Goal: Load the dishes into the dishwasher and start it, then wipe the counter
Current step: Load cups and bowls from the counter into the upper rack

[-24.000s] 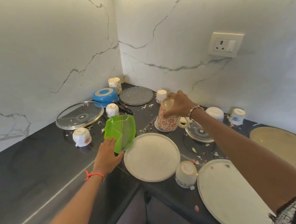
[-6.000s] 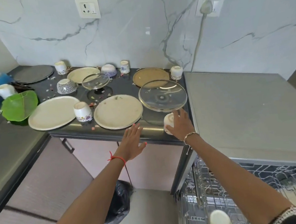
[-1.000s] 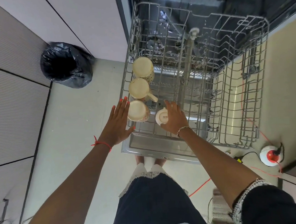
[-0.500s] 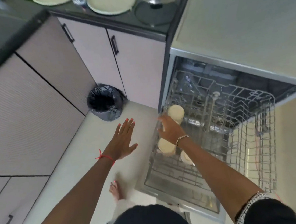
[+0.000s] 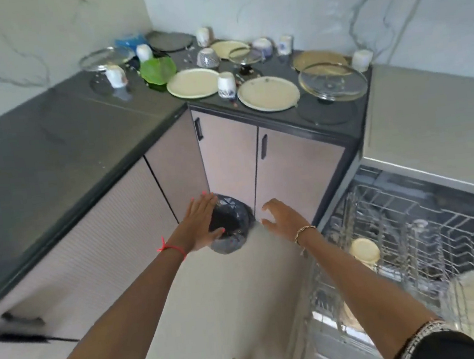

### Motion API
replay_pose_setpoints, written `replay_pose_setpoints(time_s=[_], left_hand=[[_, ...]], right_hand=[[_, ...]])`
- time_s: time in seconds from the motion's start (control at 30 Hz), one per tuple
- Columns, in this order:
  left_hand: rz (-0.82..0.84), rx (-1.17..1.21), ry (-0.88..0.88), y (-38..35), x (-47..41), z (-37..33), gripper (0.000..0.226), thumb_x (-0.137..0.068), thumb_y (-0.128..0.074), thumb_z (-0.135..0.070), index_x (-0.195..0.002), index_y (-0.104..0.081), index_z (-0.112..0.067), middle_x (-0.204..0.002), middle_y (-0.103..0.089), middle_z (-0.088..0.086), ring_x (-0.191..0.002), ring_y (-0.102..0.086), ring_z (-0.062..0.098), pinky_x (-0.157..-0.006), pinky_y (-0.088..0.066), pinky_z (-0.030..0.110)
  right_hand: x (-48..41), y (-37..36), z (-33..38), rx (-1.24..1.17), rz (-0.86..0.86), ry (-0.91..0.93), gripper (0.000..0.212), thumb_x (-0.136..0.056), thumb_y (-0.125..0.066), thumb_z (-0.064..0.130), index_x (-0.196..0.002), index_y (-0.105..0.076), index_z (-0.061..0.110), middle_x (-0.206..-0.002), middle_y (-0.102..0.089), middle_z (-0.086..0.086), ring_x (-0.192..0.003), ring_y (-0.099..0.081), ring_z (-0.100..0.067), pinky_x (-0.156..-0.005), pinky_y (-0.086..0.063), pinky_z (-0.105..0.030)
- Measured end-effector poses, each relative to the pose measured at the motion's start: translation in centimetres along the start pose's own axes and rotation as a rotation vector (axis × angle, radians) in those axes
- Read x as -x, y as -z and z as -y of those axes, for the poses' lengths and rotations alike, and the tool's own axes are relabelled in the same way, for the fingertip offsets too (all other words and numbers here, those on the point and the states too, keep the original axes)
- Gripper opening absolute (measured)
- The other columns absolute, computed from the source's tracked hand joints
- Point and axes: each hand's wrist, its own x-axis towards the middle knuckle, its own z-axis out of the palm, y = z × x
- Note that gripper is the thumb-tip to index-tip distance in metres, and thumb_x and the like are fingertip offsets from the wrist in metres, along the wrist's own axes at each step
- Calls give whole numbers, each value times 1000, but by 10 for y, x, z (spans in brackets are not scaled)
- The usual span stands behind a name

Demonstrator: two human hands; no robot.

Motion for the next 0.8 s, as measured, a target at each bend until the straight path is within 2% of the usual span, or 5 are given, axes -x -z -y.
replay_pose_setpoints(time_s=[0.1, 0.43, 0.57, 0.8], left_hand=[[-34, 14, 39, 19, -11, 27, 79, -94, -48, -42, -149, -4, -6, -158, 1, 8, -145, 9, 23, -115, 11, 35], [-70, 36, 101, 40, -79, 104, 80, -94, -47, -41, -149, -1, -7, -158, 3, 6, -145, 11, 21, -110, 16, 31], [-93, 33, 129, 46, -125, 141, 80, -94, -49, -41, -149, -2, -8, -158, 0, 6, -145, 9, 21, -108, 18, 30], [-146, 36, 222, 73, -216, 210, 80, -93, -48, -44, -150, -5, -8, -158, -3, 2, -145, 8, 18, -115, 11, 36]], right_hand=[[-30, 17, 21, 42, -26, 32, 36, -94, -48, 28, -123, -50, 7, -123, -51, -9, -109, -53, -27, -93, -44, -39], [-138, 48, 46, 32, -113, 79, 33, -94, -48, 25, -121, -52, 8, -122, -51, -5, -102, -56, -23, -90, -45, -34], [-197, 60, 50, 24, -113, 109, 32, -95, -48, 25, -121, -52, 7, -121, -51, -5, -106, -55, -23, -91, -45, -35], [-318, 98, 64, 41, -59, 191, 32, -94, -47, 25, -121, -52, 7, -122, -50, -5, -108, -55, -22, -92, -45, -35]])
